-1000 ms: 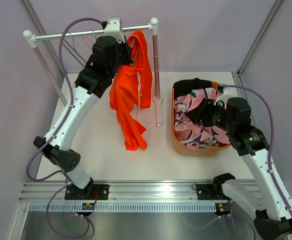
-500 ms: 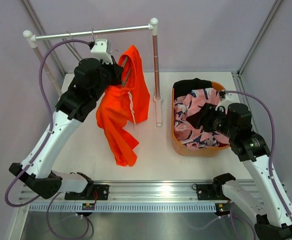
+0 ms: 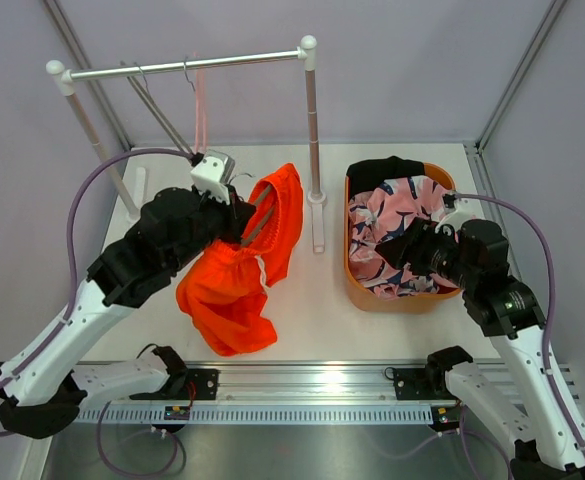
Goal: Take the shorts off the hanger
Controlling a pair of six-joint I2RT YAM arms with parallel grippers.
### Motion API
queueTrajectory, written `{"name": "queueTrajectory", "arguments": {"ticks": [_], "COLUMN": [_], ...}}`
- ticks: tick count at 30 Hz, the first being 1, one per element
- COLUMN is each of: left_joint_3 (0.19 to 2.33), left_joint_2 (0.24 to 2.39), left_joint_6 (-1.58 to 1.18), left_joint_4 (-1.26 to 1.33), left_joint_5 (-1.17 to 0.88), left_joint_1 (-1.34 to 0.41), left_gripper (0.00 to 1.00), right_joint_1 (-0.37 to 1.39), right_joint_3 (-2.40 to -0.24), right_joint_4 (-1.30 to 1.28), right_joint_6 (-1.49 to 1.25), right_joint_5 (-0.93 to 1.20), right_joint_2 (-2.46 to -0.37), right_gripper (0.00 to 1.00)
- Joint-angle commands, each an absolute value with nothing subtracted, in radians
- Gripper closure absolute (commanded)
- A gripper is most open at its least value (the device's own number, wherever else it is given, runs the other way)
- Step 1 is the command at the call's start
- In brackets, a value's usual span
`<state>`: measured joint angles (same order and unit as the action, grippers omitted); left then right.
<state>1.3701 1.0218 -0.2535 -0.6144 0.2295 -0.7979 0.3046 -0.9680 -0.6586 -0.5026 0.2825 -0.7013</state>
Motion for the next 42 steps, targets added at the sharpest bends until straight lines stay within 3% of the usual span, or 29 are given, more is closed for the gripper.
{"name": "queueTrajectory", "arguments": {"ticks": [1,11,22,42], "left_joint_3": [1.336,1.278,1.298,1.255], "left_joint_2": [0.944,0.868,0.972,0.989], "left_joint_6": [-0.245,-0.259,-0.262,-0.262], "left_joint_4": [-0.586,-0.658,-0.672,-0.611], "left_joint_5": [0.265,0.221,0.439,0.405], "left_joint_1": [-0.844,-0.991,-1.166,-1.17], "left_gripper": [1.0,1.0,1.0,1.0], "right_joint_1": [0.31,0.399,0.921,0.994], "right_joint_3": [-0.945,-0.982,-1.187,-1.243], "right_joint_4": [-0.638,-0.563,-0.499,-0.468], "right_joint_6": [-0.525,-0.542,-0.603,-0.641], "right_joint_5": [0.299,0.227,-0.152,-0.308], "right_joint_2": [-0.681,-0.771,-1.063,-1.238], "right_gripper": [0.33,0.34,0.37,0.4]}}
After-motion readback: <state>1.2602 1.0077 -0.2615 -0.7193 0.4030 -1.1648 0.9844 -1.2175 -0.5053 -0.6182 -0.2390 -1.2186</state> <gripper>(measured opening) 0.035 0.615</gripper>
